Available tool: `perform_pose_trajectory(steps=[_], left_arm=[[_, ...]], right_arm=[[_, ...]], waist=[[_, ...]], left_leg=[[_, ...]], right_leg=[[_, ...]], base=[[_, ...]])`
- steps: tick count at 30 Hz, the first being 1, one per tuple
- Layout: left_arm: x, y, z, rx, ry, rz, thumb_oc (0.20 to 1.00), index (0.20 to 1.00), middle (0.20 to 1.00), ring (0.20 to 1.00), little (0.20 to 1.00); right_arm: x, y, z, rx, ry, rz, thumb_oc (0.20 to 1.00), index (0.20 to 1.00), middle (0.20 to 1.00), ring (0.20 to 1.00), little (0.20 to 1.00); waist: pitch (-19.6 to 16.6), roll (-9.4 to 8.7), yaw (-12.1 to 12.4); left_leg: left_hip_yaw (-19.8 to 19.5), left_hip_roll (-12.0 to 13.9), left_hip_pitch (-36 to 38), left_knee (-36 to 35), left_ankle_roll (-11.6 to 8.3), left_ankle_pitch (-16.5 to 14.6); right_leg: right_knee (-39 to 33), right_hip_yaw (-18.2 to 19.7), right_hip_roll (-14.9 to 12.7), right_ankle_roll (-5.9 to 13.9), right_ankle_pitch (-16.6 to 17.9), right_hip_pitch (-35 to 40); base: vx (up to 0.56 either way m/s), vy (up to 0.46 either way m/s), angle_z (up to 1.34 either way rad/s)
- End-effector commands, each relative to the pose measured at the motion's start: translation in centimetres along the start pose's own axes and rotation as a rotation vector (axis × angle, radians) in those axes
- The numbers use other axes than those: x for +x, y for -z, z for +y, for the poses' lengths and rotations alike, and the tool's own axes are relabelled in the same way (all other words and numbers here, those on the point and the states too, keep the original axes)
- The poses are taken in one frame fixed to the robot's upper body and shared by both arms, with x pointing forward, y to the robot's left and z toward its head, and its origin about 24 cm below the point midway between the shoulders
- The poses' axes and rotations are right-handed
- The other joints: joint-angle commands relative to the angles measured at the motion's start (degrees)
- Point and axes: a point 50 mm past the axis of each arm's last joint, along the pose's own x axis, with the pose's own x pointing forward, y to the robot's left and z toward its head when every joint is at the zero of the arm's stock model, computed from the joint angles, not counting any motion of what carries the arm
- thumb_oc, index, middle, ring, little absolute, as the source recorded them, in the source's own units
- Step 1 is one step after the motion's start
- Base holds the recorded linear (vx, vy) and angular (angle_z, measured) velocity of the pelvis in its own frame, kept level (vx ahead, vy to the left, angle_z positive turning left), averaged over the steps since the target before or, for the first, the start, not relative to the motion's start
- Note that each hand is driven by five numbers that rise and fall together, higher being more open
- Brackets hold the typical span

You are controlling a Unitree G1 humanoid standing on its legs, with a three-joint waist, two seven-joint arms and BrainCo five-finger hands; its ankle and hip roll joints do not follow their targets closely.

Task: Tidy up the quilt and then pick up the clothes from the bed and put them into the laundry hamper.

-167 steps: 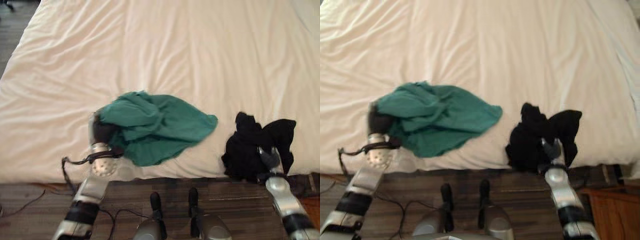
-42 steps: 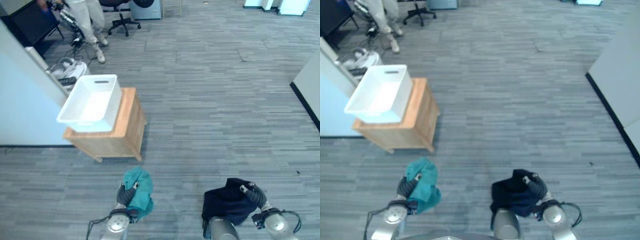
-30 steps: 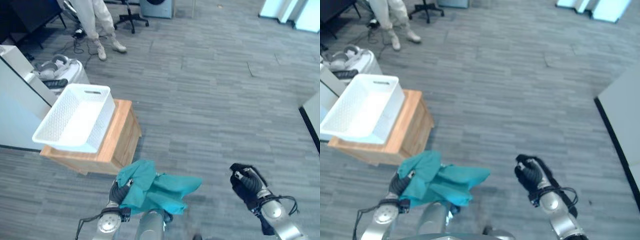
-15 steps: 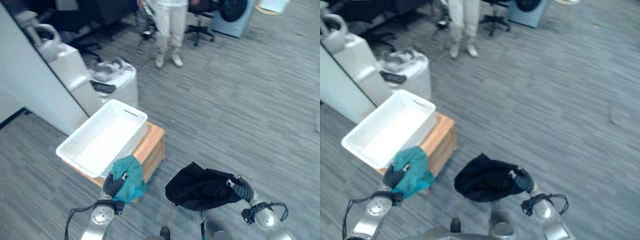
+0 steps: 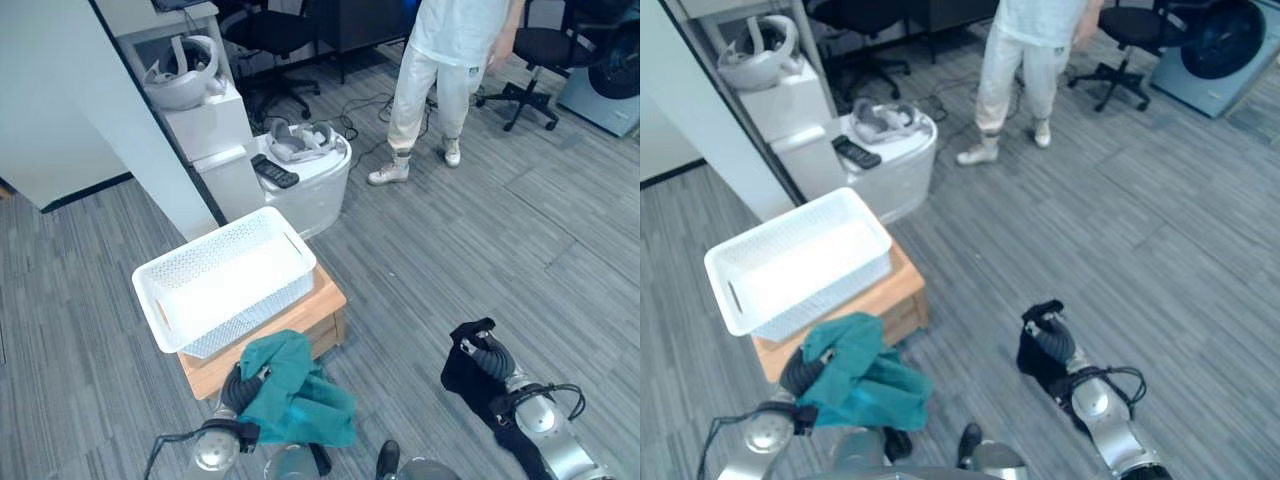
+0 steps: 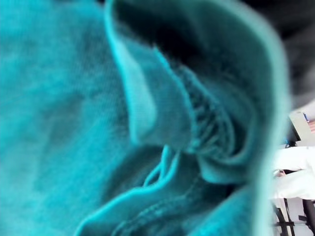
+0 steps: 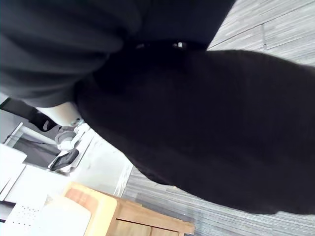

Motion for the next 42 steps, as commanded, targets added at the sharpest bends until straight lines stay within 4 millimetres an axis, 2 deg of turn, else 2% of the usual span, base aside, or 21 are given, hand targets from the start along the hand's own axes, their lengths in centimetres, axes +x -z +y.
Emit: perform_pose_trajectory(steps=[1,2,3,4,6,8,10,11,12,15,17,18,19,22,23,24,25,27,33,37,42], left_arm=[[0.9,-2.9,3.8,0.116,-0.099,-0.130,0.200,0.200,0.200,0.200,0.200],[1.0,-3.1,3.9,0.118,-0.102,-0.136,0.200,0.200,0.200,0.200,0.200],[1.0,-3.1,3.8,0.118,-0.102,-0.136,0.200,0.200,0.200,0.200,0.200],[1.0,-3.3,4.1,0.121,-0.109,-0.145,0.200,0.200,0.200,0.200,0.200],[0.8,-3.1,4.2,0.129,-0.104,-0.145,0.200,0.200,0.200,0.200,0.200],[0.5,-3.0,4.8,0.139,-0.101,-0.146,0.200,0.200,0.200,0.200,0.200],[0.4,-2.8,5.1,0.128,-0.114,-0.135,0.200,0.200,0.200,0.200,0.200],[0.2,-2.2,4.8,0.094,-0.112,-0.115,0.200,0.200,0.200,0.200,0.200],[0.2,-2.2,4.8,0.092,-0.112,-0.114,0.200,0.200,0.200,0.200,0.200],[-0.3,-1.1,4.1,0.052,-0.086,-0.076,0.200,0.200,0.200,0.200,0.200],[-0.2,-0.6,3.6,0.042,-0.075,-0.052,0.200,0.200,0.200,0.200,0.200],[-0.2,-0.6,3.6,0.040,-0.078,-0.053,0.200,0.200,0.200,0.200,0.200],[0.0,-0.6,3.1,0.021,-0.066,-0.048,0.200,0.200,0.200,0.200,0.200],[0.4,-1.1,2.8,-0.008,-0.063,-0.059,0.200,0.200,0.200,0.200,0.200],[0.4,-1.1,2.6,-0.007,-0.055,-0.060,0.200,0.200,0.200,0.200,0.200],[0.5,-1.1,2.6,-0.008,-0.057,-0.061,0.200,0.200,0.200,0.200,0.200],[0.7,-1.4,2.2,-0.015,-0.042,-0.070,0.200,0.200,0.200,0.200,0.200],[0.9,-1.7,2.0,-0.019,-0.034,-0.077,0.200,0.200,0.200,0.200,0.200],[1.2,-2.2,2.6,-0.013,-0.043,-0.093,0.200,0.200,0.200,0.200,0.200],[1.5,-3.0,3.1,0.009,-0.039,-0.122,0.200,0.200,0.200,0.200,0.200],[2.0,-5.7,4.2,0.011,-0.048,-0.232,0.200,0.200,0.200,0.200,0.200]], right_arm=[[1.8,-4.8,-3.0,-0.045,0.139,-0.234,0.200,0.200,0.200,0.200,0.200],[1.7,-5.2,-3.4,-0.043,0.158,-0.256,0.200,0.200,0.200,0.200,0.200],[1.6,-5.2,-3.4,-0.043,0.158,-0.256,0.200,0.200,0.200,0.200,0.200],[1.3,-6.6,-4.5,-0.054,0.194,-0.326,0.200,0.200,0.200,0.200,0.200],[0.9,-7.4,-5.6,-0.056,0.236,-0.371,0.200,0.200,0.200,0.200,0.200],[0.2,-8.7,-6.8,-0.070,0.277,-0.436,0.200,0.200,0.200,0.200,0.200],[0.0,-10.0,-7.6,-0.097,0.310,-0.500,0.200,0.200,0.200,0.200,0.200],[-0.3,-12.2,-8.6,-0.132,0.336,-0.599,0.200,0.200,0.200,0.200,0.200],[-0.3,-12.2,-8.6,-0.133,0.335,-0.599,0.200,0.200,0.200,0.200,0.200],[-1.0,-16.4,-9.3,-0.156,0.337,-0.794,0.200,0.200,0.200,0.200,0.200],[-0.8,-19.4,-9.2,-0.130,0.328,-0.917,0.200,0.200,0.200,0.200,0.200],[-0.7,-19.5,-9.2,-0.130,0.327,-0.920,0.200,0.200,0.200,0.200,0.200],[-0.5,-22.3,-8.6,-0.102,0.295,-1.023,0.200,0.200,0.200,0.200,0.200],[-0.4,-27.2,-7.9,-0.107,0.272,-1.189,0.200,0.200,0.200,0.200,0.200],[-0.4,-28.4,-7.7,-0.113,0.268,-1.224,0.200,0.200,0.200,0.200,0.200],[-0.4,-28.5,-7.7,-0.113,0.268,-1.227,0.200,0.200,0.200,0.200,0.200],[-0.2,-31.0,-7.3,-0.126,0.267,-1.284,0.200,0.200,0.200,0.200,0.200],[0.1,-33.1,-7.5,-0.153,0.298,-1.316,0.200,0.200,0.200,0.200,0.200],[-0.4,-37.0,-9.1,-0.180,0.415,-1.385,0.200,0.200,0.200,0.200,0.200],[0.2,-37.9,-9.6,-0.202,0.453,-1.369,0.200,0.200,0.200,0.200,0.200],[2.1,-37.5,-10.9,-0.276,0.504,-1.266,0.200,0.200,0.200,0.200,0.200]], waist=[[-0.44,-1.11,1.85],[-0.11,-0.91,1.28],[-0.15,-0.93,1.33],[0.55,-0.73,0.40],[0.81,-0.76,-0.47],[0.58,-1.14,-0.89],[-0.10,-1.86,-0.45],[-0.85,-2.21,0.26],[-0.81,-2.14,0.16],[-1.85,-2.04,0.90],[-2.34,-1.89,1.59],[-2.20,-1.90,1.40],[-2.43,-1.81,2.30],[-2.43,-1.70,3.58],[-2.55,-1.66,4.11],[-2.43,-1.66,3.98],[-2.44,-1.62,5.17],[-2.24,-1.47,6.00],[-1.75,-1.22,8.35],[-0.95,-1.04,9.64],[2.12,0.33,10.96]], left_leg=[[-5.24,-1.46,10.59,-18.40,-2.32,8.61],[-7.13,-1.15,10.91,-18.86,-2.50,8.60],[-7.10,-1.18,10.84,-18.82,-2.51,8.57],[-11.18,-0.92,10.95,-19.03,-3.20,9.05],[-14.40,-0.94,10.71,-19.04,-3.80,8.85],[-17.91,-1.67,10.50,-19.04,-4.10,8.33],[-18.01,-1.75,10.87,-18.95,-4.09,7.88],[-18.00,-1.52,11.20,-19.04,-4.38,7.82],[-18.03,-1.48,11.25,-19.04,-4.39,7.80],[-18.25,-0.92,11.71,-19.04,-4.69,7.75],[-18.50,-0.52,11.81,-19.04,-5.17,7.97],[-18.53,-0.50,11.85,-19.04,-5.19,7.96],[-18.84,-0.21,11.91,-19.04,-5.57,8.14],[-19.39,0.17,12.07,-19.04,-5.98,8.32],[-19.52,0.28,12.05,-19.04,-6.10,8.40],[-19.54,0.30,12.06,-19.04,-6.11,8.40],[-19.93,0.46,11.87,-19.04,-6.36,8.62],[-20.57,0.50,11.48,-19.04,-6.56,8.80],[-22.29,0.35,9.55,-19.04,-6.95,9.43],[-23.79,0.17,7.87,-19.04,-7.19,9.96],[-25.28,-0.18,3.76,-19.04,-7.48,11.33]], right_leg=[[19.60,9.16,-9.97,7.16,8.47,-5.08],[20.73,12.29,-8.62,6.47,7.14,-7.29],[20.97,12.35,-8.68,6.45,7.01,-7.47],[17.26,18.45,-4.58,4.98,2.98,-10.16],[9.48,22.72,-2.26,3.57,0.06,-10.59],[0.23,26.66,-1.00,2.41,-0.30,-9.25],[-2.66,26.37,-1.96,2.70,0.60,-7.67],[-3.84,25.88,-1.78,2.46,1.20,-6.60],[-4.06,25.82,-1.75,2.44,1.30,-6.43],[-6.66,24.77,-1.64,1.85,1.65,-4.28],[-8.11,23.77,-1.68,1.51,1.83,-2.95],[-8.26,23.72,-1.66,1.50,1.90,-2.83],[-9.32,23.15,-1.51,1.21,2.05,-1.98],[-10.39,22.18,-1.26,0.75,1.95,-0.70],[-10.45,21.87,-1.20,0.64,1.84,-0.55],[-10.46,21.85,-1.19,0.63,1.84,-0.52],[-10.43,21.13,-1.06,0.34,1.54,-0.28],[-10.34,20.45,-0.98,0.11,1.30,-0.30],[-10.40,18.17,-0.84,-0.13,0.83,-0.63],[-9.48,16.94,-0.75,-0.17,0.30,-1.58],[-7.14,16.05,-0.78,-0.25,0.04,-6.45]], base=[[0.04,0.000,1.06],[0.05,-0.014,0.86],[0.19,-0.091,0.78],[0.18,-0.152,0.99],[0.21,-0.202,1.26],[0.16,-0.198,1.35],[0.12,-0.191,1.53],[0.11,-0.138,0.96],[0.12,-0.139,0.29],[0.10,-0.098,0.05],[0.07,-0.074,-0.01],[0.06,-0.081,0.06],[0.06,-0.076,0.08],[0.07,-0.084,0.05],[0.04,-0.048,0.05],[0.05,-0.063,0.09],[0.04,-0.055,0.15],[0.05,-0.055,0.09],[0.03,-0.029,0.24],[0.00,-0.027,0.23],[-0.10,-0.015,0.19]])
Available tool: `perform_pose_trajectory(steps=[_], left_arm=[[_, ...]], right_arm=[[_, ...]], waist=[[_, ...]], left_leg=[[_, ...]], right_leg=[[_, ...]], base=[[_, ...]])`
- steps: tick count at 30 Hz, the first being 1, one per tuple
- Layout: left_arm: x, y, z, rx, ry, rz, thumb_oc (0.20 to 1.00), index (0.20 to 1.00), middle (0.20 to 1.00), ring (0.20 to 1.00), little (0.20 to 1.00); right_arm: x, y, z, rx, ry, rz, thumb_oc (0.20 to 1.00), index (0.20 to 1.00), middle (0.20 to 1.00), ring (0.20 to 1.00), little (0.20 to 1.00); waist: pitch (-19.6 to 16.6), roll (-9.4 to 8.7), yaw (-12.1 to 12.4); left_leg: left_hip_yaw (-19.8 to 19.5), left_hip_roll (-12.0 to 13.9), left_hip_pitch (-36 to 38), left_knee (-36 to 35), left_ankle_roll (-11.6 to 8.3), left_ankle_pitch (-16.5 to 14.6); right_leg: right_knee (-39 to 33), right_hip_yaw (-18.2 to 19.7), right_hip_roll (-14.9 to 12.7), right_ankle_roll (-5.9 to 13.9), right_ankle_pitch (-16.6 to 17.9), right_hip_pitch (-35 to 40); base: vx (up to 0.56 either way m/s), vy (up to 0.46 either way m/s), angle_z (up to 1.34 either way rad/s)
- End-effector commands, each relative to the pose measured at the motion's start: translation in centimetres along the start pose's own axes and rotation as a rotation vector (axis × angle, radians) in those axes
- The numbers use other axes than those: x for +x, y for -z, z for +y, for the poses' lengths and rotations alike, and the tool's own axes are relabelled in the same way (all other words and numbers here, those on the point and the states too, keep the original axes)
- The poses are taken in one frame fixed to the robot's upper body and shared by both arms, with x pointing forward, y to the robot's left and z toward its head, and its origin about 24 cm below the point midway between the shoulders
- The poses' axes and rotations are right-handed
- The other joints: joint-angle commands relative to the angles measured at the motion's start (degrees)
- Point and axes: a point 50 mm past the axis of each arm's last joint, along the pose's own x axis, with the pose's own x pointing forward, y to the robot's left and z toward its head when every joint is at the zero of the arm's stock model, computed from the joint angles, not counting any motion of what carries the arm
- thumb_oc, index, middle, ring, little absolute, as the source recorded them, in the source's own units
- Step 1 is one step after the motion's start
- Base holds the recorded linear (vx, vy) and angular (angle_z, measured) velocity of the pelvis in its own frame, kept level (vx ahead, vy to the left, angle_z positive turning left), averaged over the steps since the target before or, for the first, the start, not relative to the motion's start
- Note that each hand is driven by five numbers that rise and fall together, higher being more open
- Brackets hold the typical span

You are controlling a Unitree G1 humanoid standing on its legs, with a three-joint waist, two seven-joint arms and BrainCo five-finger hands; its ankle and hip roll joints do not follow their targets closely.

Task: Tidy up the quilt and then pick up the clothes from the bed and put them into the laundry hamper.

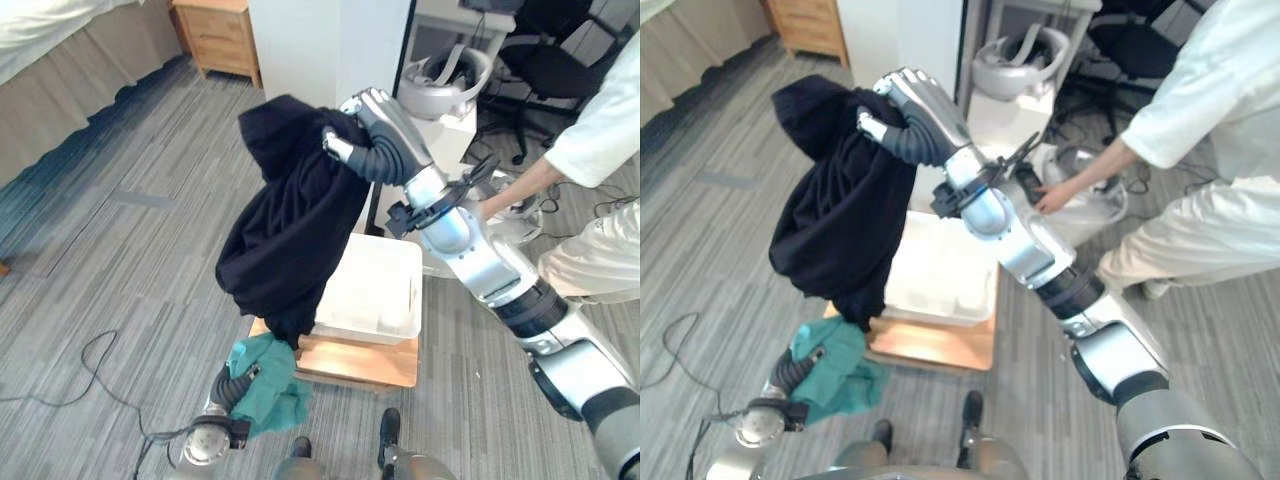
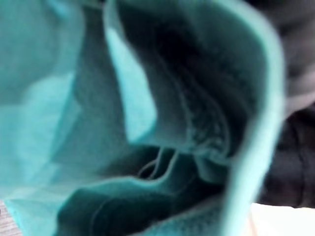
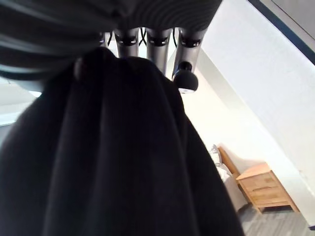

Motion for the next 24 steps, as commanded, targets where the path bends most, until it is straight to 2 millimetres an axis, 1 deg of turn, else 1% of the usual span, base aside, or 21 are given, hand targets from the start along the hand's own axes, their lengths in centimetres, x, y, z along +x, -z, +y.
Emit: perform_pose_trajectory(steps=[1,2,3,4,6,10,11,12,13,14,15,16,17,18,19,20,22,24], left_arm=[[1.8,-5.1,1.3,0.027,0.001,-0.222,0.200,0.200,0.200,0.200,0.200],[2.3,-5.2,1.3,0.026,-0.004,-0.218,0.200,0.200,0.200,0.200,0.200],[2.6,-6.1,1.2,0.009,-0.001,-0.246,0.200,0.200,0.200,0.200,0.200],[2.6,-6.1,1.2,0.008,0.000,-0.247,0.200,0.200,0.200,0.200,0.200],[2.5,-7.0,1.3,-0.005,0.007,-0.290,0.200,0.200,0.200,0.200,0.200],[2.1,-9.2,1.5,-0.058,0.025,-0.398,0.200,0.200,0.200,0.200,0.200],[2.0,-9.6,1.6,-0.073,0.025,-0.418,0.200,0.200,0.200,0.200,0.200],[2.0,-10.2,1.7,-0.091,0.022,-0.445,0.200,0.200,0.200,0.200,0.200],[1.8,-11.0,1.9,-0.100,0.019,-0.479,0.200,0.200,0.200,0.200,0.200],[1.7,-11.5,2.1,-0.104,0.014,-0.505,0.200,0.200,0.200,0.200,0.200],[1.7,-11.5,2.1,-0.104,0.014,-0.504,0.200,0.200,0.200,0.200,0.200],[1.3,-12.9,2.4,-0.112,0.004,-0.571,0.200,0.200,0.200,0.200,0.200],[1.2,-13.6,2.5,-0.119,0.001,-0.602,0.200,0.200,0.200,0.200,0.200],[1.0,-14.9,2.9,-0.146,-0.014,-0.661,0.200,0.200,0.200,0.200,0.200],[1.0,-14.8,2.8,-0.146,-0.012,-0.659,0.200,0.200,0.200,0.200,0.200],[0.8,-15.9,3.3,-0.153,-0.029,-0.705,0.200,0.200,0.200,0.200,0.200],[0.6,-16.9,3.8,-0.166,-0.044,-0.751,0.200,0.200,0.200,0.200,0.200],[0.6,-17.9,4.5,-0.186,-0.065,-0.790,0.200,0.200,0.200,0.200,0.200]], right_arm=[[3.2,-0.8,-4.2,-0.139,0.133,-0.070,0.200,0.200,0.200,0.200,0.200],[3.2,-0.4,-3.6,-0.138,0.116,-0.046,0.200,0.200,0.200,0.200,0.200],[2.9,0.4,-3.4,-0.148,0.097,-0.013,0.200,0.200,0.200,0.200,0.200],[3.0,0.4,-3.4,-0.148,0.097,-0.013,0.200,0.200,0.200,0.200,0.200],[2.4,1.6,-2.7,-0.158,0.061,0.038,0.200,0.200,0.200,0.200,0.200],[0.2,5.1,0.0,-0.164,-0.042,0.194,0.200,0.200,0.200,0.200,0.200],[-0.3,5.6,0.6,-0.169,-0.066,0.218,0.241,0.241,0.241,0.241,0.241],[-1.3,6.3,1.5,-0.159,-0.095,0.260,0.752,0.752,0.752,0.752,0.752],[-2.3,6.8,2.4,-0.161,-0.125,0.288,1.000,1.000,1.000,1.000,1.000],[-3.0,7.1,2.8,-0.166,-0.141,0.299,1.000,1.000,1.000,1.000,1.000],[-3.0,7.1,2.8,-0.166,-0.141,0.300,1.000,1.000,1.000,1.000,1.000],[-5.2,7.4,4.3,-0.180,-0.203,0.323,1.000,1.000,1.000,1.000,1.000],[-6.1,7.3,5.0,-0.179,-0.229,0.326,1.000,1.000,1.000,1.000,1.000],[-8.4,7.2,6.1,-0.188,-0.285,0.328,1.000,1.000,1.000,1.000,1.000],[-8.5,7.2,6.1,-0.188,-0.287,0.330,1.000,1.000,1.000,1.000,1.000],[-9.9,7.3,6.2,-0.206,-0.311,0.338,1.000,1.000,1.000,1.000,1.000],[-12.5,7.8,6.4,-0.217,-0.358,0.381,1.000,1.000,1.000,1.000,1.000],[-15.6,8.5,6.5,-0.199,-0.401,0.470,1.000,1.000,1.000,1.000,1.000]], waist=[[3.73,2.54,0.44],[4.49,2.87,0.24],[5.52,3.77,0.32],[5.42,3.80,0.36],[6.33,4.81,0.54],[7.83,7.00,0.88],[7.90,7.28,0.78],[8.05,7.49,0.62],[8.07,7.61,0.36],[8.03,7.64,0.18],[8.01,7.65,0.17],[7.88,7.57,-0.60],[7.82,7.45,-0.99],[7.39,6.83,-2.08],[7.37,6.86,-2.07],[6.92,6.34,-2.73],[5.87,5.56,-3.80],[4.45,4.64,-4.97]], left_leg=[[2.62,0.50,-5.37,-2.48,0.16,5.77],[2.60,0.52,-5.97,-2.48,0.07,5.95],[2.69,0.42,-7.21,-2.48,0.03,6.32],[2.70,0.43,-7.36,-2.48,0.03,6.35],[2.82,0.41,-8.41,-2.48,-0.01,6.71],[3.15,0.43,-9.93,-2.48,-0.19,7.42],[3.22,0.49,-9.99,-2.48,-0.19,7.46],[3.28,0.51,-9.95,-2.48,-0.16,7.46],[3.36,0.59,-9.83,-2.48,-0.17,7.43],[3.38,0.64,-9.71,-2.48,-0.15,7.38],[3.37,0.64,-9.67,-2.48,-0.15,7.37],[3.50,0.75,-9.09,-2.48,-0.15,7.14],[3.52,0.83,-8.84,-2.48,-0.16,7.02],[3.67,1.03,-7.98,-2.48,-0.25,6.73],[3.64,1.02,-7.85,-2.48,-0.25,6.70],[3.79,1.15,-7.18,-2.48,-0.34,6.52],[4.05,1.28,-6.09,-2.48,-0.40,6.18],[4.37,1.37,-4.51,-2.48,-0.44,5.72]], right_leg=[[6.09,-2.34,-2.44,3.79,-16.01,5.06],[6.58,-2.23,-2.45,3.73,-15.98,4.13],[7.43,-2.08,-2.53,3.67,-15.98,2.29],[7.57,-2.06,-2.53,3.66,-16.02,2.06],[8.23,-1.83,-2.67,3.66,-15.94,0.56],[9.52,-1.60,-2.92,3.67,-15.88,-1.64],[9.78,-1.42,-2.86,3.67,-15.91,-1.91],[9.86,-1.32,-2.85,3.65,-15.93,-2.01],[9.90,-1.27,-2.77,3.63,-16.04,-2.00],[9.90,-1.23,-2.74,3.62,-16.09,-1.84],[9.89,-1.25,-2.73,3.62,-16.09,-1.79],[9.97,-1.13,-2.54,3.55,-16.33,-1.32],[9.97,-1.02,-2.48,3.50,-16.45,-1.08],[9.85,-0.80,-2.31,3.43,-16.64,-0.26],[9.79,-0.84,-2.32,3.43,-16.66,-0.09],[9.49,-0.71,-2.20,3.45,-16.76,0.79],[8.84,-0.55,-2.03,3.49,-16.73,2.19],[7.66,-0.03,-1.91,3.60,-16.49,4.07]], base=[[-0.10,0.013,0.03],[-0.11,0.018,0.07],[-0.09,0.011,0.06],[-0.08,0.007,0.07],[-0.06,0.012,0.00],[-0.07,0.019,-0.02],[-0.05,0.016,0.00],[0.00,0.000,0.00],[0.00,0.000,0.00],[0.00,0.000,0.00],[0.01,0.007,-0.05],[0.01,0.003,-0.05],[0.00,0.000,0.00],[0.00,0.000,0.00],[0.02,-0.037,0.02],[0.02,-0.027,-0.06],[0.04,-0.036,-0.09],[0.07,-0.026,-0.05]])
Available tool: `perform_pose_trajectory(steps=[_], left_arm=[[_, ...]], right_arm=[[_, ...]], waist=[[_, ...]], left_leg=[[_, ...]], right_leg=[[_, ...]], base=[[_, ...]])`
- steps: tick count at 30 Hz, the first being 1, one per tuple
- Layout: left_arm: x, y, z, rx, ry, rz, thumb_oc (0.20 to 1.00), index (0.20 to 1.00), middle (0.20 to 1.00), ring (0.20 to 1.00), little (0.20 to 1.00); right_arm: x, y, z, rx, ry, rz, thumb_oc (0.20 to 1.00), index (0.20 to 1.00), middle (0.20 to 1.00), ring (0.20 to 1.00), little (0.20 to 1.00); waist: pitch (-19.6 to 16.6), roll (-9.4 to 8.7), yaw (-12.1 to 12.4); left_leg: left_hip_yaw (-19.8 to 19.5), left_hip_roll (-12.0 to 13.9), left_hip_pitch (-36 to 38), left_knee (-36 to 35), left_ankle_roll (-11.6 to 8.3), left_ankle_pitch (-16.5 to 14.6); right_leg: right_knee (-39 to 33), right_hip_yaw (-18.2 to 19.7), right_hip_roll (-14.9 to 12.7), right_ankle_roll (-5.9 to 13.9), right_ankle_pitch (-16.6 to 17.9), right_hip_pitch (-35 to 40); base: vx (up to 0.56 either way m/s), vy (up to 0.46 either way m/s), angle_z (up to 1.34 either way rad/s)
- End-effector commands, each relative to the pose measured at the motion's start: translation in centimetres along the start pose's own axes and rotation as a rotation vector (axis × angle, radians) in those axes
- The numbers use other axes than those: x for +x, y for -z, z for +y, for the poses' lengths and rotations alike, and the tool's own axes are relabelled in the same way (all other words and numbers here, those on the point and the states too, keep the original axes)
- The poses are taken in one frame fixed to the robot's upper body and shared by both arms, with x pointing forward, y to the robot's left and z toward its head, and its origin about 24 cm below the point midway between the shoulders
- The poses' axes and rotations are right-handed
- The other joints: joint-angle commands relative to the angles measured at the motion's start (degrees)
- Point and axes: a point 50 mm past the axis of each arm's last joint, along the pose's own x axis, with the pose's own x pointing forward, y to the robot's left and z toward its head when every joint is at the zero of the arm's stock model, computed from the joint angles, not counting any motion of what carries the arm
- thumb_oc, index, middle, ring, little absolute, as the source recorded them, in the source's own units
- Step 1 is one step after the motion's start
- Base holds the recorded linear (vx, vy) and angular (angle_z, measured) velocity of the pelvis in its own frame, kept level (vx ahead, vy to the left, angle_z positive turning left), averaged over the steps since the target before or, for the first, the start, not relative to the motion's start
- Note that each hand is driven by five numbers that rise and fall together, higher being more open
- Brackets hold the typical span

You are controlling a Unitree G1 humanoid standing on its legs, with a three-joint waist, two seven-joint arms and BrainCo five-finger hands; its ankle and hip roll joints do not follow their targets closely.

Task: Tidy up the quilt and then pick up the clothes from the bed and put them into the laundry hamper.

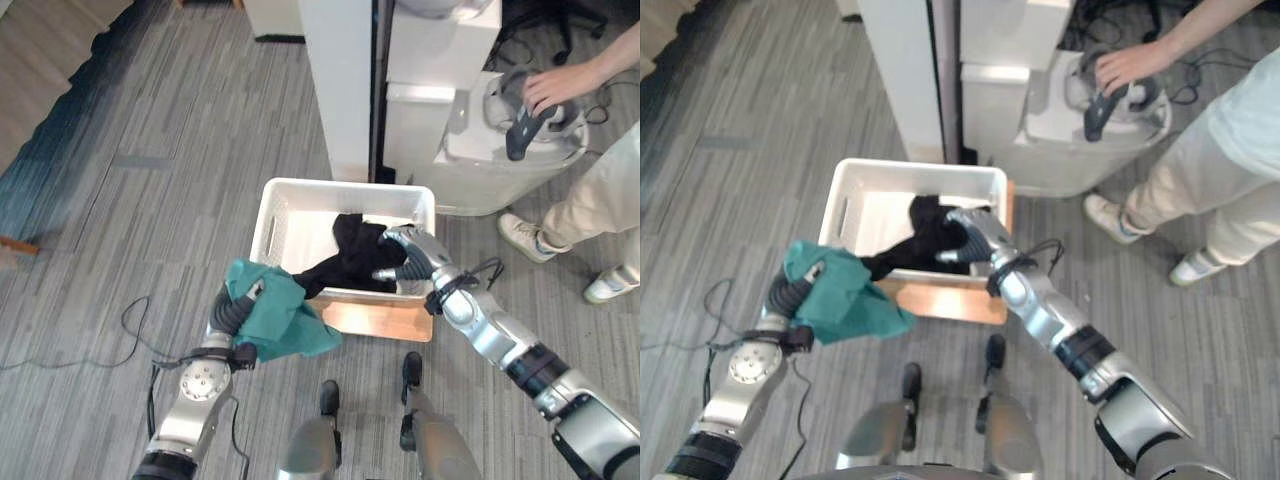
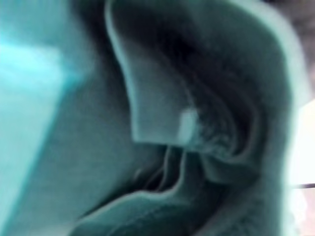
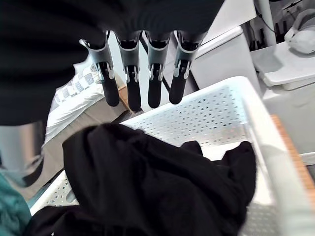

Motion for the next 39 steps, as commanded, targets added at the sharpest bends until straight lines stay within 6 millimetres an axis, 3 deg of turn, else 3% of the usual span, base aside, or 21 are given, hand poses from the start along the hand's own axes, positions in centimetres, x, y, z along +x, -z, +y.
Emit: perform_pose_trajectory(steps=[1,6,7,8,9,12,13,14,17,18,20,22,23,24,25,26,31,33,36,38,39], left_arm=[[2.1,-5.0,1.7,0.009,-0.037,-0.248,0.200,0.200,0.200,0.200,0.200],[3.3,-6.5,3.5,0.105,-0.126,-0.303,0.200,0.200,0.200,0.200,0.200],[4.1,-7.1,4.8,0.162,-0.199,-0.315,0.200,0.200,0.200,0.200,0.200],[4.2,-7.1,4.7,0.162,-0.197,-0.316,0.200,0.200,0.200,0.200,0.200],[4.8,-7.5,6.2,0.239,-0.264,-0.305,0.200,0.200,0.200,0.200,0.200],[5.7,-7.0,7.5,0.322,-0.318,-0.252,0.200,0.200,0.200,0.200,0.200],[6.4,-5.9,8.8,0.409,-0.354,-0.162,0.200,0.200,0.200,0.200,0.200],[6.5,-5.9,8.7,0.410,-0.353,-0.163,0.200,0.200,0.200,0.200,0.200],[7.1,-3.8,9.8,0.522,-0.357,-0.019,0.200,0.200,0.200,0.200,0.200],[7.4,-2.9,8.7,0.551,-0.302,0.021,0.200,0.200,0.200,0.200,0.200],[8.8,-3.5,7.1,0.549,-0.288,-0.002,0.200,0.200,0.200,0.200,0.200],[8.8,-2.3,6.6,0.546,-0.246,0.056,0.200,0.200,0.200,0.200,0.200],[7.5,-1.0,3.3,0.527,-0.160,0.011,0.200,0.200,0.200,0.200,0.200],[6.1,-0.7,1.6,0.499,-0.096,-0.016,0.200,0.200,0.200,0.200,0.200],[6.0,-0.7,1.6,0.499,-0.097,-0.013,0.200,0.200,0.200,0.200,0.200],[4.7,1.6,-0.7,0.471,-0.027,0.059,0.200,0.200,0.200,0.200,0.200],[2.7,4.7,-2.7,0.388,0.022,0.188,0.200,0.200,0.200,0.200,0.200],[1.6,6.4,-2.9,0.330,0.020,0.276,1.000,1.000,1.000,1.000,1.000],[0.4,8.4,-1.9,0.258,-0.060,0.388,1.000,1.000,1.000,1.000,1.000],[0.3,8.4,-1.9,0.257,-0.060,0.389,1.000,1.000,1.000,1.000,1.000],[-0.7,9.9,-0.2,0.153,-0.185,0.479,1.000,1.000,1.000,1.000,1.000]], right_arm=[[-2.0,1.5,-0.3,-0.024,-0.001,0.019,1.000,1.000,1.000,1.000,1.000],[-5.4,4.1,1.0,0.008,-0.053,0.143,1.000,1.000,1.000,1.000,1.000],[-6.8,4.8,1.7,0.023,-0.072,0.180,1.000,1.000,1.000,1.000,1.000],[-6.9,4.8,1.6,0.024,-0.072,0.182,1.000,1.000,1.000,1.000,1.000],[-8.1,5.0,2.3,0.051,-0.090,0.198,1.000,1.000,1.000,1.000,1.000],[-9.1,4.9,2.8,0.073,-0.114,0.202,1.000,1.000,1.000,1.000,1.000],[-9.9,4.6,3.3,0.093,-0.136,0.193,1.000,1.000,1.000,1.000,1.000],[-10.0,4.6,3.3,0.094,-0.135,0.195,1.000,1.000,1.000,1.000,1.000],[-11.0,4.5,3.6,0.105,-0.155,0.189,1.000,1.000,1.000,1.000,1.000],[-11.5,4.6,4.2,0.103,-0.168,0.206,1.000,1.000,1.000,1.000,1.000],[-11.2,4.4,4.4,0.117,-0.159,0.211,1.000,1.000,1.000,1.000,1.000],[-11.3,4.6,4.4,0.112,-0.160,0.219,1.000,1.000,1.000,1.000,1.000],[-11.5,5.2,4.0,0.098,-0.128,0.254,1.000,1.000,1.000,1.000,1.000],[-11.6,5.5,3.8,0.083,-0.118,0.273,1.000,1.000,1.000,1.000,1.000],[-11.6,5.5,3.8,0.083,-0.120,0.271,1.000,1.000,1.000,1.000,1.000],[-11.2,5.8,3.9,0.079,-0.099,0.294,1.000,1.000,1.000,1.000,1.000],[-10.7,5.5,4.4,0.070,-0.104,0.295,1.000,1.000,1.000,1.000,1.000],[-10.5,5.1,4.8,0.073,-0.116,0.283,1.000,1.000,1.000,1.000,1.000],[-10.5,4.7,5.2,0.081,-0.131,0.273,1.000,1.000,1.000,1.000,1.000],[-10.5,4.7,5.2,0.081,-0.132,0.273,1.000,1.000,1.000,1.000,1.000],[-10.5,4.5,5.1,0.088,-0.136,0.264,1.000,1.000,1.000,1.000,1.000]], waist=[[-5.42,-0.38,-2.24],[-8.10,-1.11,-4.49],[-9.19,-1.23,-6.36],[-9.14,-1.23,-6.08],[-10.01,-1.18,-8.30],[-10.51,-1.03,-10.05],[-10.87,-0.71,-12.48],[-10.87,-0.72,-12.33],[-10.91,-0.27,-15.68],[-10.79,-0.23,-16.04],[-10.45,0.08,-16.46],[-9.55,0.39,-16.90],[-8.05,0.79,-16.29],[-7.55,1.02,-15.62],[-7.73,1.05,-15.70],[-6.59,0.90,-15.87],[-5.57,1.02,-15.85],[-5.65,1.15,-15.65],[-6.02,1.15,-15.26],[-5.98,1.14,-15.31],[-6.47,0.95,-14.66]], left_leg=[[4.22,2.37,0.51,-4.77,-0.78,5.57],[6.20,3.03,3.47,-4.77,-0.89,4.79],[7.50,3.46,4.64,-4.77,-0.99,4.35],[7.65,3.47,4.79,-4.77,-1.00,4.29],[9.09,3.79,5.59,-4.77,-1.16,3.95],[10.68,4.14,6.30,-4.77,-1.38,3.72],[12.19,4.33,6.92,-4.77,-1.59,3.57],[12.24,4.34,6.93,-4.77,-1.60,3.55],[14.41,4.47,7.56,-4.77,-1.84,2.93],[14.84,4.50,7.28,-4.77,-1.84,3.12],[15.40,4.55,6.80,-4.77,-1.92,3.13],[15.75,4.64,6.12,-4.77,-1.98,3.31],[15.42,4.42,5.59,-4.77,-1.78,3.23],[14.89,4.30,5.11,-4.77,-1.63,3.34],[14.91,4.35,4.89,-4.77,-1.65,3.57],[14.85,4.24,4.67,-4.77,-1.38,3.38],[16.17,4.22,4.47,-4.77,-1.09,3.55],[16.40,4.27,4.69,-4.77,-1.04,3.44],[16.29,4.38,5.13,-4.77,-1.07,3.37],[16.28,4.38,5.20,-4.77,-1.08,3.36],[15.90,4.43,5.87,-4.77,-1.19,3.08]], right_leg=[[6.84,-0.02,-1.14,4.12,-19.14,8.64],[5.55,1.31,-1.08,4.50,-18.71,10.92],[5.33,2.11,-1.03,4.71,-18.54,11.28],[5.27,2.25,-1.02,4.72,-18.52,11.37],[5.03,3.14,-0.84,4.98,-18.31,11.42],[4.69,4.23,-0.66,5.27,-18.09,11.40],[4.44,5.23,-0.50,5.56,-17.79,11.16],[4.40,5.27,-0.49,5.57,-17.77,11.17],[3.98,6.80,-0.31,6.18,-17.54,10.69],[3.94,6.93,-0.27,6.17,-17.16,10.11],[3.97,7.36,-0.13,6.21,-16.94,9.17],[4.12,7.80,-0.11,6.22,-16.68,7.92],[4.34,7.78,-0.39,6.15,-16.79,7.33],[4.27,7.61,-0.51,6.01,-16.80,7.15],[4.22,7.64,-0.46,5.94,-16.56,6.93],[4.24,8.12,-0.47,5.70,-16.89,6.74],[4.20,9.74,-0.07,5.23,-16.07,5.75],[4.08,10.15,0.06,5.08,-16.01,5.78],[3.81,10.12,0.24,4.85,-16.07,6.35],[3.76,10.10,0.24,4.85,-16.06,6.44],[3.44,9.55,0.25,4.86,-16.45,7.57]], base=[[0.08,-0.008,-0.12],[0.08,0.005,-0.27],[0.09,0.024,-0.39],[0.11,0.036,-0.29],[0.08,0.030,-0.23],[0.07,0.029,-0.30],[0.04,0.022,-0.34],[0.06,0.027,-0.27],[0.04,0.022,-0.24],[0.01,0.000,-0.26],[-0.04,-0.024,-0.35],[-0.08,-0.008,-0.40],[-0.10,-0.002,-0.44],[-0.09,-0.005,-0.33],[-0.08,-0.002,-0.11],[-0.06,-0.001,0.03],[-0.05,0.014,-0.04],[-0.01,0.010,-0.17],[0.01,0.004,-0.07],[0.02,-0.004,-0.05],[0.00,0.000,0.00]])
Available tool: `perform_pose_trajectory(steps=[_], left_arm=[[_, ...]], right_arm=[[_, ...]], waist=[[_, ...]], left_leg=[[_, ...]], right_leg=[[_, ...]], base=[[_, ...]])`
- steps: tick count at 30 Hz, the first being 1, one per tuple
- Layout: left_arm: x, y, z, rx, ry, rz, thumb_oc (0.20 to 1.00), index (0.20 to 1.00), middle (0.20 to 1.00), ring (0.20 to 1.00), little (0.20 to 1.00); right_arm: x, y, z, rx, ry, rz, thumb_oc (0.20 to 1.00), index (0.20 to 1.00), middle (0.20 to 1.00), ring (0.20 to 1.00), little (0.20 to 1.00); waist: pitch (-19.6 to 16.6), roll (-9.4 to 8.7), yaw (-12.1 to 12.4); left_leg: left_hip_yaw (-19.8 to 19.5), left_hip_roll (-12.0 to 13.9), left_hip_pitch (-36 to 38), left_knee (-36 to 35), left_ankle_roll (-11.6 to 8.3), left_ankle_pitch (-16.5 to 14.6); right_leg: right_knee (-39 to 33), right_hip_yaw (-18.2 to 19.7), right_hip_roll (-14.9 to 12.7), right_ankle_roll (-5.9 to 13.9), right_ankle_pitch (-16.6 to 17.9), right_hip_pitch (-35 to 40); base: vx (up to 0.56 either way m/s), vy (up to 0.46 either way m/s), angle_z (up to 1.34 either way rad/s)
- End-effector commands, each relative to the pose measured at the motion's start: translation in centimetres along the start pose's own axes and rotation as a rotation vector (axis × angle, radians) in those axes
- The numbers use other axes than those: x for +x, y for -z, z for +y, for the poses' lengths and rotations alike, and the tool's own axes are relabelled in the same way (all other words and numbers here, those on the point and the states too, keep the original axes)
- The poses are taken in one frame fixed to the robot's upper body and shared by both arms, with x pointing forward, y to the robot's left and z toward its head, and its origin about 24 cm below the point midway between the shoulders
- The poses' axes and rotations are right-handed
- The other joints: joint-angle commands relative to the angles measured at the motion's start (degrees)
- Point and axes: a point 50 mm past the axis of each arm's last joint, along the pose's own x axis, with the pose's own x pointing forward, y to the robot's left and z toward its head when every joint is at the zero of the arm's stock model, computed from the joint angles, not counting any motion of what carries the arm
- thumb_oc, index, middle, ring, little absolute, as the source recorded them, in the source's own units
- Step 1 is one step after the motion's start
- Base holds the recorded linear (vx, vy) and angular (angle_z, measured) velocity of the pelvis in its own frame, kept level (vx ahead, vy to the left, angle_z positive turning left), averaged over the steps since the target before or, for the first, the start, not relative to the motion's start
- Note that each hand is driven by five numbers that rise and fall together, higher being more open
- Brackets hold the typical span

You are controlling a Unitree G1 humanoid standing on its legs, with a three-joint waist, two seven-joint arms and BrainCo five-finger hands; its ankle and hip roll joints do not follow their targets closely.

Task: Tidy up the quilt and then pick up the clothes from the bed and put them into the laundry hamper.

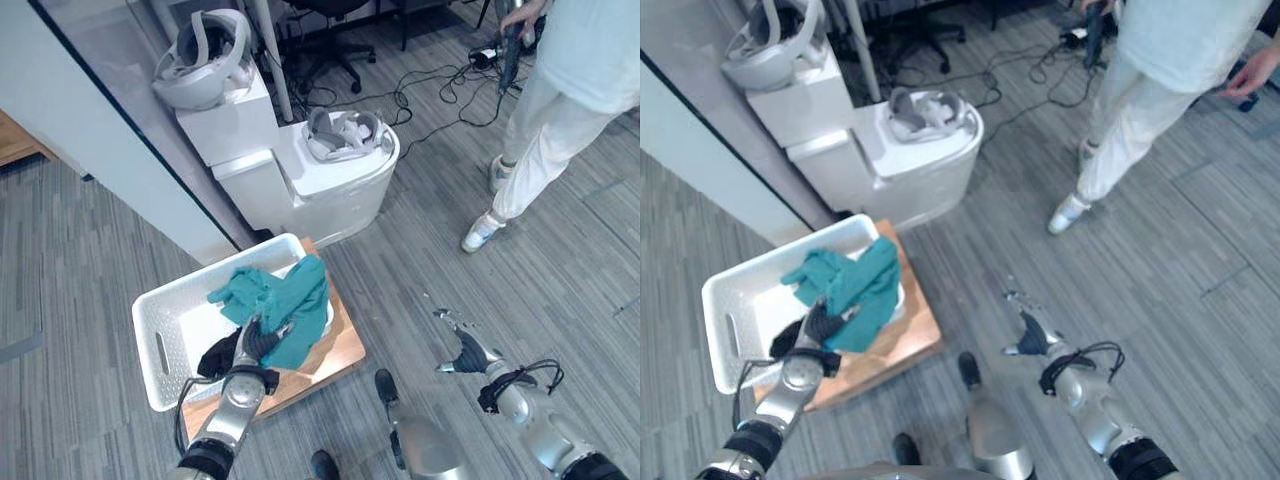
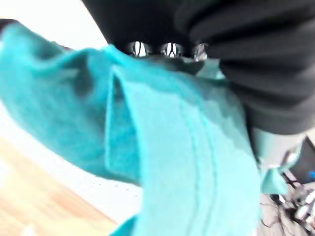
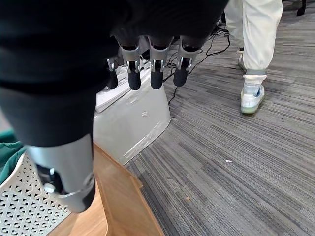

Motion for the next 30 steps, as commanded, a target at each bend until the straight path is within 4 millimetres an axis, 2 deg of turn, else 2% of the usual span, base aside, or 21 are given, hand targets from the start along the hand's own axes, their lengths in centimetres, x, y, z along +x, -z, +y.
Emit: perform_pose_trajectory(steps=[1,2,5,6,10,12,15,19,20,21,22,23,24,25,26,27,30], left_arm=[[1.4,-0.1,3.8,-0.148,-0.166,0.028,1.000,1.000,1.000,1.000,1.000],[1.4,-0.1,3.8,-0.149,-0.166,0.028,1.000,1.000,1.000,1.000,1.000],[1.3,-1.9,8.2,-0.275,-0.329,-0.090,1.000,1.000,1.000,1.000,1.000],[1.3,-1.9,8.3,-0.275,-0.330,-0.090,1.000,1.000,1.000,1.000,1.000],[0.4,-2.4,11.8,-0.339,-0.460,-0.159,1.000,1.000,1.000,1.000,1.000],[-0.3,-1.8,13.0,-0.384,-0.496,-0.163,1.000,1.000,1.000,1.000,1.000],[-1.4,-0.1,13.7,-0.404,-0.533,-0.122,1.000,1.000,1.000,1.000,1.000],[-3.5,4.0,12.5,-0.417,-0.505,0.013,1.000,1.000,1.000,1.000,1.000],[-3.6,4.0,12.5,-0.417,-0.504,0.014,1.000,1.000,1.000,1.000,1.000],[-4.7,6.6,10.8,-0.452,-0.478,0.121,1.000,1.000,1.000,1.000,1.000],[-5.3,8.0,9.6,-0.459,-0.448,0.189,1.000,1.000,1.000,1.000,1.000],[-5.3,8.0,9.6,-0.458,-0.447,0.188,1.000,1.000,1.000,1.000,1.000],[-6.4,10.3,7.4,-0.483,-0.408,0.304,1.000,1.000,1.000,1.000,1.000],[-7.0,11.4,6.3,-0.502,-0.394,0.368,1.000,1.000,1.000,1.000,1.000],[-8.2,13.3,4.3,-0.514,-0.361,0.487,1.000,1.000,1.000,1.000,1.000],[-8.2,13.3,4.4,-0.514,-0.361,0.486,1.000,1.000,1.000,1.000,1.000],[-9.9,15.4,2.3,-0.503,-0.311,0.634,1.000,1.000,1.000,1.000,1.000]], right_arm=[[1.1,-1.4,-1.6,-0.030,0.060,-0.083,1.000,1.000,1.000,1.000,1.000],[1.1,-1.5,-1.6,-0.030,0.061,-0.083,1.000,1.000,1.000,1.000,1.000],[1.1,-1.2,-2.0,-0.021,0.063,-0.082,1.000,1.000,1.000,1.000,1.000],[1.1,-1.3,-2.0,-0.020,0.062,-0.083,1.000,1.000,1.000,1.000,1.000],[1.1,-0.9,-1.9,0.001,0.061,-0.071,1.000,1.000,1.000,1.000,1.000],[1.1,-0.8,-1.6,0.006,0.047,-0.061,1.000,1.000,1.000,1.000,1.000],[1.0,0.1,-0.5,0.018,0.009,-0.011,1.000,1.000,1.000,1.000,1.000],[0.5,1.9,2.0,0.099,-0.051,0.116,1.000,1.000,1.000,1.000,1.000],[0.4,1.9,2.0,0.100,-0.051,0.116,1.000,1.000,1.000,1.000,1.000],[-0.2,3.0,3.4,0.207,-0.060,0.220,1.000,1.000,1.000,1.000,1.000],[-0.4,3.7,3.9,0.266,-0.051,0.278,1.000,1.000,1.000,1.000,1.000],[-0.4,3.7,3.9,0.266,-0.051,0.278,1.000,1.000,1.000,1.000,1.000],[-0.9,4.5,5.1,0.345,-0.057,0.369,1.000,1.000,1.000,1.000,1.000],[-0.9,4.7,5.5,0.370,-0.057,0.401,1.000,1.000,1.000,1.000,1.000],[-0.8,4.8,6.3,0.402,-0.066,0.439,1.000,1.000,1.000,1.000,1.000],[-0.8,4.8,6.3,0.402,-0.066,0.439,1.000,1.000,1.000,1.000,1.000],[-0.6,4.7,7.1,0.436,-0.085,0.474,1.000,1.000,1.000,1.000,1.000]], waist=[[-0.47,-0.33,0.84],[-0.46,-0.33,0.82],[-1.24,-0.83,2.88],[-1.20,-0.90,2.75],[-1.90,-1.30,4.61],[-2.20,-1.51,5.36],[-2.75,-1.65,6.62],[-3.59,-1.72,8.18],[-3.66,-1.74,8.13],[-4.06,-1.67,8.47],[-4.22,-1.63,8.53],[-4.24,-1.62,8.55],[-4.69,-1.49,8.77],[-4.88,-1.43,8.90],[-5.19,-1.36,9.16],[-5.16,-1.36,9.15],[-5.61,-1.35,9.40]], left_leg=[[-1.09,3.21,-2.62,-0.01,-0.64,4.68],[-1.11,3.21,-2.62,-0.01,-0.64,4.69],[-2.44,3.22,-2.24,-0.01,-0.87,4.74],[-2.53,3.20,-2.20,-0.01,-0.87,4.74],[-3.64,3.18,-1.88,-0.01,-1.01,4.86],[-4.18,3.16,-1.75,-0.01,-1.00,4.94],[-5.17,2.98,-1.76,-0.01,-1.00,5.09],[-6.58,2.69,-2.06,-0.01,-0.80,5.27],[-6.62,2.67,-2.07,-0.01,-0.79,5.26],[-7.05,2.46,-2.03,-0.01,-0.67,5.20],[-7.19,2.39,-2.02,-0.01,-0.59,5.18],[-7.20,2.38,-2.02,-0.01,-0.59,5.16],[-7.52,2.22,-1.99,-0.01,-0.42,5.04],[-7.69,2.13,-1.99,-0.01,-0.38,4.99],[-7.89,2.00,-1.96,-0.01,-0.32,4.89],[-7.91,1.99,-1.96,-0.01,-0.31,4.89],[-8.21,1.92,-1.92,-0.01,-0.28,4.74]], right_leg=[[3.67,-0.28,-3.76,3.95,-13.72,8.96],[3.66,-0.30,-3.76,3.95,-13.72,8.96],[3.49,-1.99,-3.82,3.90,-14.14,10.40],[3.44,-2.08,-3.85,3.91,-14.14,10.52],[2.90,-3.31,-4.05,3.88,-14.36,12.05],[2.74,-3.87,-4.16,3.90,-14.45,12.65],[2.52,-4.67,-4.41,3.98,-14.41,13.28],[2.22,-5.75,-4.86,4.14,-14.35,14.03],[2.19,-5.79,-4.87,4.15,-14.35,14.05],[2.11,-6.16,-5.04,4.26,-14.31,14.34],[2.10,-6.24,-5.12,4.31,-14.27,14.42],[2.08,-6.25,-5.13,4.32,-14.28,14.44],[2.00,-6.50,-5.28,4.39,-14.31,14.70],[1.90,-6.57,-5.35,4.42,-14.32,14.83],[1.85,-6.85,-5.47,4.45,-14.40,15.05],[1.84,-6.86,-5.48,4.45,-14.41,15.06],[1.77,-7.08,-5.58,4.43,-14.52,15.34]], base=[[0.00,0.000,0.00],[0.01,-0.025,0.06],[0.02,-0.031,0.14],[-0.01,-0.020,0.24],[0.00,-0.017,0.22],[-0.01,-0.010,0.11],[-0.01,0.006,0.13],[-0.01,0.013,0.14],[0.00,0.043,0.23],[0.01,0.044,0.21],[0.01,0.045,0.16],[0.01,0.047,0.07],[0.02,0.048,0.05],[0.02,0.071,0.07],[0.01,0.041,0.06],[0.01,0.029,0.06],[0.01,0.017,0.13]])
